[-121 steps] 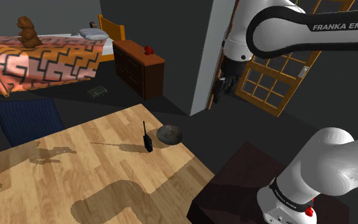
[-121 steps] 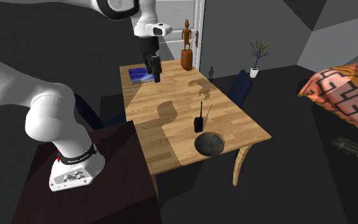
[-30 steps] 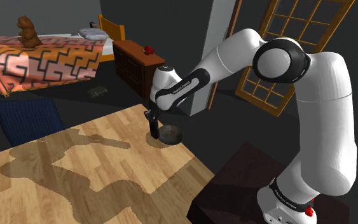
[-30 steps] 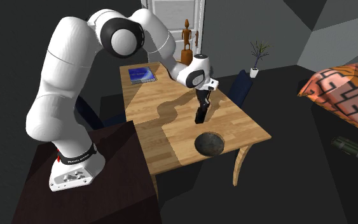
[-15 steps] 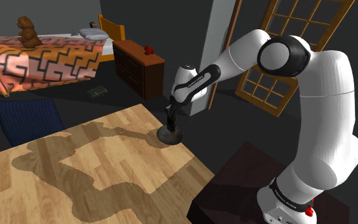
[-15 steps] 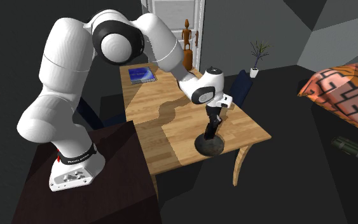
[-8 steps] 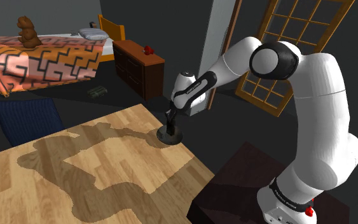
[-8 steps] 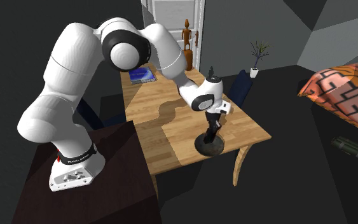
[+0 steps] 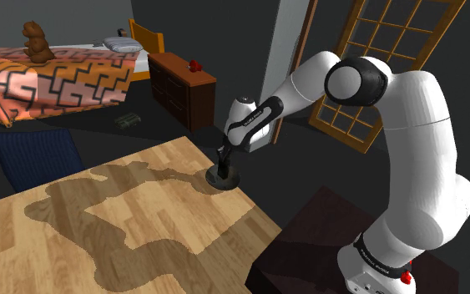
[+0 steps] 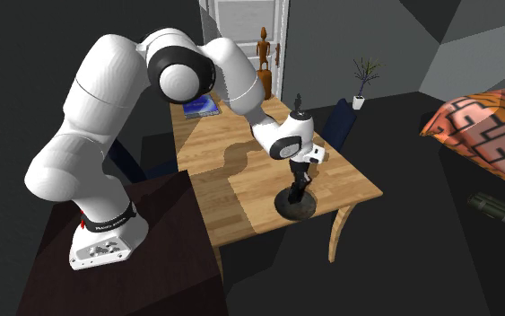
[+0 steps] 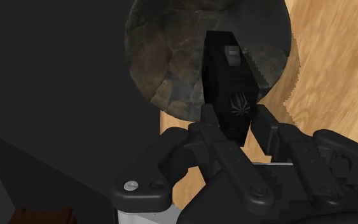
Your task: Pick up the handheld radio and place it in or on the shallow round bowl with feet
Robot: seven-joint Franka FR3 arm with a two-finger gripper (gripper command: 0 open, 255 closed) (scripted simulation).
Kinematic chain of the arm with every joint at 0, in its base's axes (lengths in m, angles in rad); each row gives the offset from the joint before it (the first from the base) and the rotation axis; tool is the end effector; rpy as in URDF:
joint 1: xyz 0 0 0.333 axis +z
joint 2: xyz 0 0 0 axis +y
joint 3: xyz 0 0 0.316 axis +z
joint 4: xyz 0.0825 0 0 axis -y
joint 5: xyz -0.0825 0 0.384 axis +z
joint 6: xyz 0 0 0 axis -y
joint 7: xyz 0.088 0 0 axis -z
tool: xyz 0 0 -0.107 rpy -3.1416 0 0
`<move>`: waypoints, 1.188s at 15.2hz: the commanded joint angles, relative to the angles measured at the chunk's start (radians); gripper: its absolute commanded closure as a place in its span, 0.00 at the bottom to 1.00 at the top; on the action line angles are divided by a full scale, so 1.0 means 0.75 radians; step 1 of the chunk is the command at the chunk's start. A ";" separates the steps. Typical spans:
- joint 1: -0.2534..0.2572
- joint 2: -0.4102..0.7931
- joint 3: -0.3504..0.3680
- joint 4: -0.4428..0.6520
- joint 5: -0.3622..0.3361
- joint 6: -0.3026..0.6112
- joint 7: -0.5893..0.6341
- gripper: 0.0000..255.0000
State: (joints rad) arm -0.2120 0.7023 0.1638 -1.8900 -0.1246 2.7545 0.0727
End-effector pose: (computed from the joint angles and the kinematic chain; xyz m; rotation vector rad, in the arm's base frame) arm 0.6427 -0.0312 0.1508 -3.0814 0.0876 -0.2697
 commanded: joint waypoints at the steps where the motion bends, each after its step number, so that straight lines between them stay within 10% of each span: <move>1: 0.000 0.000 0.000 0.000 0.000 0.000 0.000 0.00; 18: -0.035 -0.165 0.034 -0.083 0.026 -0.082 -0.018 0.00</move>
